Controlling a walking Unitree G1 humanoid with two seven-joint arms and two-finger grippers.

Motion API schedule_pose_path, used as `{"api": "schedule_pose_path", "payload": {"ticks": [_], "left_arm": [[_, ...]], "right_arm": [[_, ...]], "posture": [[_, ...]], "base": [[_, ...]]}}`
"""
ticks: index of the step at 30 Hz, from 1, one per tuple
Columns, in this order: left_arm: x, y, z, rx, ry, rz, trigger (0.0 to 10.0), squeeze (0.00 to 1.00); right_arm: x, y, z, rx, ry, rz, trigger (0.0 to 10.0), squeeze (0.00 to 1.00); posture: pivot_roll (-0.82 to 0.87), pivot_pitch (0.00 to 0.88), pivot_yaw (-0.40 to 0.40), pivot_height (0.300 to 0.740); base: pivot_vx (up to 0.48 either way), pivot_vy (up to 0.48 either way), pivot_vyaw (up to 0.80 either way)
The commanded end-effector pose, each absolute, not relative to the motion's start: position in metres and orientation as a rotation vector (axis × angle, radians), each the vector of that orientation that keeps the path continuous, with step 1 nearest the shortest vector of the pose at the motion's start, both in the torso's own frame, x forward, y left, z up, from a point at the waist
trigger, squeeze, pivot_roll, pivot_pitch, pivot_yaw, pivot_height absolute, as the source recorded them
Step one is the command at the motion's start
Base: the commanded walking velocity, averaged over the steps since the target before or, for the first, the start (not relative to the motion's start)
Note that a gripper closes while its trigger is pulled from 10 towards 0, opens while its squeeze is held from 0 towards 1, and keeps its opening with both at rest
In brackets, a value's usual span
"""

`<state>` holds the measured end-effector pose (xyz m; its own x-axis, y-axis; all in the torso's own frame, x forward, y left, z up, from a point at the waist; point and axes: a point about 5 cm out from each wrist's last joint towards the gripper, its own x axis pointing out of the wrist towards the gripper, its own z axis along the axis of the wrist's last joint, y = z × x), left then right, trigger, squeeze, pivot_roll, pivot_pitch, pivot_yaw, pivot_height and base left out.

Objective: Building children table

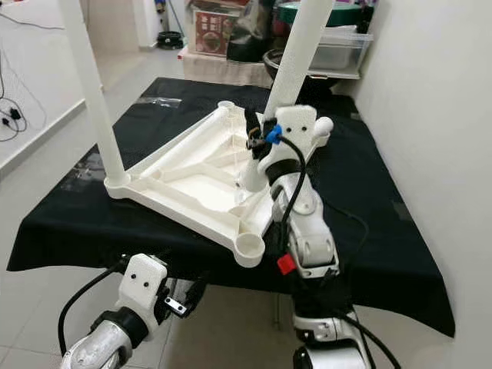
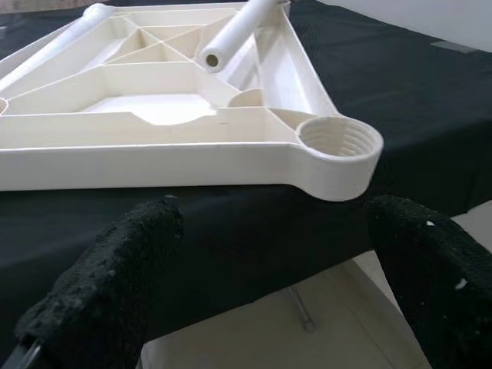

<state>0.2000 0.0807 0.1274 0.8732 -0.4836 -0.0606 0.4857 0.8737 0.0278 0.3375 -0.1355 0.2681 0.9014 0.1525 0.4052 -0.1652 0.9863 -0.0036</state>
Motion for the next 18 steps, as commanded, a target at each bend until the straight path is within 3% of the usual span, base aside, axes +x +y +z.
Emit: {"api": "schedule_pose_path", "payload": {"ticks": [1, 3, 7, 12, 18], "left_arm": [[0.200, 0.080, 0.127, 0.046, 0.051, -0.509, 10.0, 0.00], [0.200, 0.081, 0.128, 0.049, 0.050, -0.506, 10.0, 0.00], [0.201, 0.084, 0.128, 0.051, 0.045, -0.499, 10.0, 0.00], [0.201, 0.084, 0.127, 0.059, 0.048, -0.498, 10.0, 0.00], [0.199, 0.084, 0.128, 0.046, 0.050, -0.521, 10.0, 0.00]], "right_arm": [[0.338, -0.136, 0.270, 0.042, -0.410, 0.181, 10.0, 0.00], [0.338, -0.136, 0.268, 0.040, -0.404, 0.190, 10.0, 0.00], [0.332, -0.131, 0.258, 0.047, -0.382, 0.216, 10.0, 0.00], [0.331, -0.129, 0.258, 0.040, -0.380, 0.220, 10.0, 0.00], [0.338, -0.132, 0.269, 0.064, -0.382, 0.378, 10.0, 0.00]], "posture": [[0.09, 0.065, -0.061, 0.740], [0.10, 0.072, -0.062, 0.740], [0.10, 0.075, -0.053, 0.740], [0.10, 0.073, -0.052, 0.740], [0.10, 0.073, -0.054, 0.740]], "base": [[0.000, 0.000, 0.00], [0.000, 0.000, 0.00], [0.000, 0.000, -0.78], [0.000, 0.000, 0.00], [0.000, 0.000, 0.00]]}}
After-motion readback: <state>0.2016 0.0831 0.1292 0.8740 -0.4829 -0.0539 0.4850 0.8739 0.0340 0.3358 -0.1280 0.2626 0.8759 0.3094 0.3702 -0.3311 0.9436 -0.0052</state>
